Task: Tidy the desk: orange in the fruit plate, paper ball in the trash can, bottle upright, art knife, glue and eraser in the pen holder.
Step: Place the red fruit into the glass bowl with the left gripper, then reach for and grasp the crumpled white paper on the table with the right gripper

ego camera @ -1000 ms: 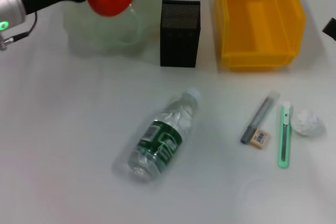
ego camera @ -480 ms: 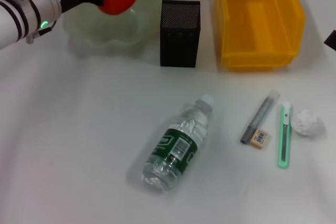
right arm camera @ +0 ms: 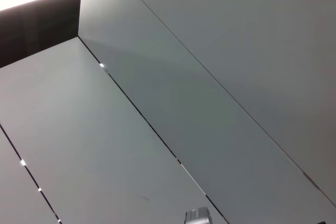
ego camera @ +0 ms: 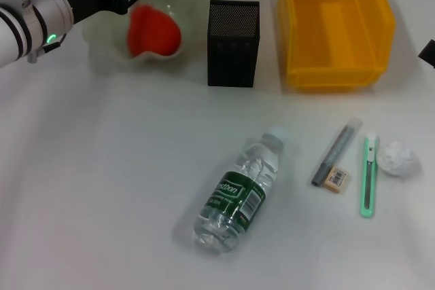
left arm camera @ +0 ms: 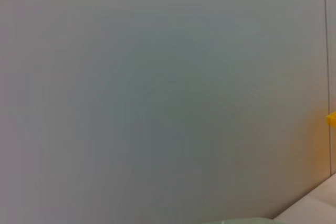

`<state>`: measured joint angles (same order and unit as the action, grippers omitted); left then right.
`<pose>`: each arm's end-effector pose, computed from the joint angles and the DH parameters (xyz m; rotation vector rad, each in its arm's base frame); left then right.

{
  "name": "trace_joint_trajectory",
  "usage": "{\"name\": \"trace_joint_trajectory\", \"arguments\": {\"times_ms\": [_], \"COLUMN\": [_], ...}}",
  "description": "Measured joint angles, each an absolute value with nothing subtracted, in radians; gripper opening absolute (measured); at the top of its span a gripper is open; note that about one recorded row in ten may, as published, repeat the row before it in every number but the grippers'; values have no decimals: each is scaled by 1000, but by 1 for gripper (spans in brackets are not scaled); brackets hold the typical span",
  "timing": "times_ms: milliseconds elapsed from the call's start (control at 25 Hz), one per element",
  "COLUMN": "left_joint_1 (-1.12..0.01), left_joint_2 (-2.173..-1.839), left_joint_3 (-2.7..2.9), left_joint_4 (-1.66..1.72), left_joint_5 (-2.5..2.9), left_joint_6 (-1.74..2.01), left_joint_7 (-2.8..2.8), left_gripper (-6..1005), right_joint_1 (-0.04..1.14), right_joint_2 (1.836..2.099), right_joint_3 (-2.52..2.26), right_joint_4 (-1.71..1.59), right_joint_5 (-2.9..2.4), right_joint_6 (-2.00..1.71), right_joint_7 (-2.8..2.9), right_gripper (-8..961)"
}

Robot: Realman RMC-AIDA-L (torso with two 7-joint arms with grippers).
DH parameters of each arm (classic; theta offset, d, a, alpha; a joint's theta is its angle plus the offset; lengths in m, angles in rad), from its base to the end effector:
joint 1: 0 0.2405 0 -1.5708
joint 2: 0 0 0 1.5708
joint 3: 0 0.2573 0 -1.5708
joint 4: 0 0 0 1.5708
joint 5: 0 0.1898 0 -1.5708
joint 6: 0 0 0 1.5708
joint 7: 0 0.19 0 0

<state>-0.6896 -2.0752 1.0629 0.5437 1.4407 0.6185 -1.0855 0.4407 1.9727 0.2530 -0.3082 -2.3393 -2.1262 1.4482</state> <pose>-0.2272 0.4720 -0.0253 -2.1340 -0.4388 -0.3753 0.2401 0.2596 0.0488 -2.2829 0.9857 1.6572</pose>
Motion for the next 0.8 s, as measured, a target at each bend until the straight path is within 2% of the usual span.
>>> {"name": "trace_joint_trajectory", "arguments": {"times_ms": [280,480,800], "left_joint_1": [-691,-669,-511], "left_joint_2": [-2075,-2074,-2068], "left_joint_3": [1064,1087,1216], "left_joint_4": [556,617,883], "left_joint_5": [1440,1445,1448], "left_joint_6": [624,650,741], "left_joint_7": [-1098,-1164,-1383], "left_gripper": [493,779,780], "right_joint_1": [440,442,479], "right_joint_2": [1973,1970,1952], "right_joint_3": [253,252,243], "right_joint_4": [-308,-308,-359], "right_joint_5": [-2339,-2339,-2339], "right_joint_6": [-2123,-2120,-2192], "right_joint_7": [1442,1442,1492], "right_gripper": [667,667,667]}}
